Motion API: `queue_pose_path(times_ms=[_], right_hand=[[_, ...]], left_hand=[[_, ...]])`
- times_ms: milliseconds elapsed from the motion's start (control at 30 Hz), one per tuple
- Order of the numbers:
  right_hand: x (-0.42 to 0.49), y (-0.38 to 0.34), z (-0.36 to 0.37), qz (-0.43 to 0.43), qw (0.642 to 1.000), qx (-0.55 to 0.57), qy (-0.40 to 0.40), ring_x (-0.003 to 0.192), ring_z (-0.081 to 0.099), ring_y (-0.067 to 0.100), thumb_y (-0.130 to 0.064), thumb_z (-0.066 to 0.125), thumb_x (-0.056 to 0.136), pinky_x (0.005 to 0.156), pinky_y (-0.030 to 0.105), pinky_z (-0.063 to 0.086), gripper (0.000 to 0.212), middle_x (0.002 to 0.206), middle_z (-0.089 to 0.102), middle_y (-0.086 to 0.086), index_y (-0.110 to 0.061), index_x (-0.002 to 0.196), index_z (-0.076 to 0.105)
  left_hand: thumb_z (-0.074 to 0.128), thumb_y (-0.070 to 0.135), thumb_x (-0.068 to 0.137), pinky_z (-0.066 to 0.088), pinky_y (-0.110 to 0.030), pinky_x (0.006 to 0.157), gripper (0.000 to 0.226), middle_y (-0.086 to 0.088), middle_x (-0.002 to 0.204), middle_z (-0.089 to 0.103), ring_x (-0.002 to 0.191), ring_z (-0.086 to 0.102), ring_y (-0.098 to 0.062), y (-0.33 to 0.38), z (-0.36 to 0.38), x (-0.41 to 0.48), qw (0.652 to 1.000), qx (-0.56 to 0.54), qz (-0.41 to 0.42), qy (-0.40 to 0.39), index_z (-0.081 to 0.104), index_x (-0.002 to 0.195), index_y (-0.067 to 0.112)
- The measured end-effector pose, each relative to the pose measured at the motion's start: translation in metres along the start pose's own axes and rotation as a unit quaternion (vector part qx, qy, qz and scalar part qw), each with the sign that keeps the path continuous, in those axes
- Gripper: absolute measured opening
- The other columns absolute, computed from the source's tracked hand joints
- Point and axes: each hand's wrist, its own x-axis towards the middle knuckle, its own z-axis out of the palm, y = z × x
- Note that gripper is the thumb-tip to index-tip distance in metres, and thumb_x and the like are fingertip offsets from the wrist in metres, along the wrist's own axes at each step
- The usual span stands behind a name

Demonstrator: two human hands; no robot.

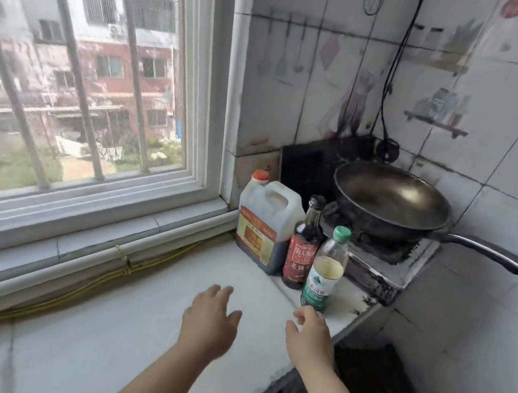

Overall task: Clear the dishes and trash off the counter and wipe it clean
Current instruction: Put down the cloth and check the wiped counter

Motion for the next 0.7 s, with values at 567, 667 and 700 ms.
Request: queue_pose_path(times_ms=[567,667,700], right_hand=[[0.094,0.017,-0.036,0.052,0.990,0.113,0.064,0.119,0.050,0.028,-0.024,0.071,0.079,0.091,0.033,0.041,0.069,0.132,0.048,0.009,-0.014,0.138,0.037],[0.107,0.013,-0.033,0.067,0.985,0.140,0.069,0.112,0.055,0.026,-0.023,0.070,0.078,0.087,0.032,0.044,0.064,0.126,0.053,0.005,-0.019,0.134,0.040],[0.108,0.013,-0.031,0.069,0.984,0.149,0.069,0.110,0.055,0.025,-0.024,0.070,0.078,0.086,0.032,0.044,0.063,0.125,0.054,0.004,-0.019,0.133,0.040]], left_hand=[[0.047,0.031,0.095,0.042,-0.038,0.089,0.051,-0.005,0.133,0.047,0.120,0.044,-0.026,0.159,-0.035,0.136,0.971,0.062,0.198,0.118,0.030,0.143,0.024],[0.047,0.034,0.095,0.046,-0.039,0.079,0.045,-0.010,0.121,0.056,0.108,0.054,-0.029,0.163,-0.031,0.152,0.976,0.067,0.193,0.078,0.033,0.136,0.022],[0.048,0.035,0.094,0.046,-0.039,0.077,0.045,-0.010,0.118,0.058,0.105,0.056,-0.030,0.164,-0.030,0.154,0.976,0.060,0.194,0.076,0.033,0.134,0.020]])
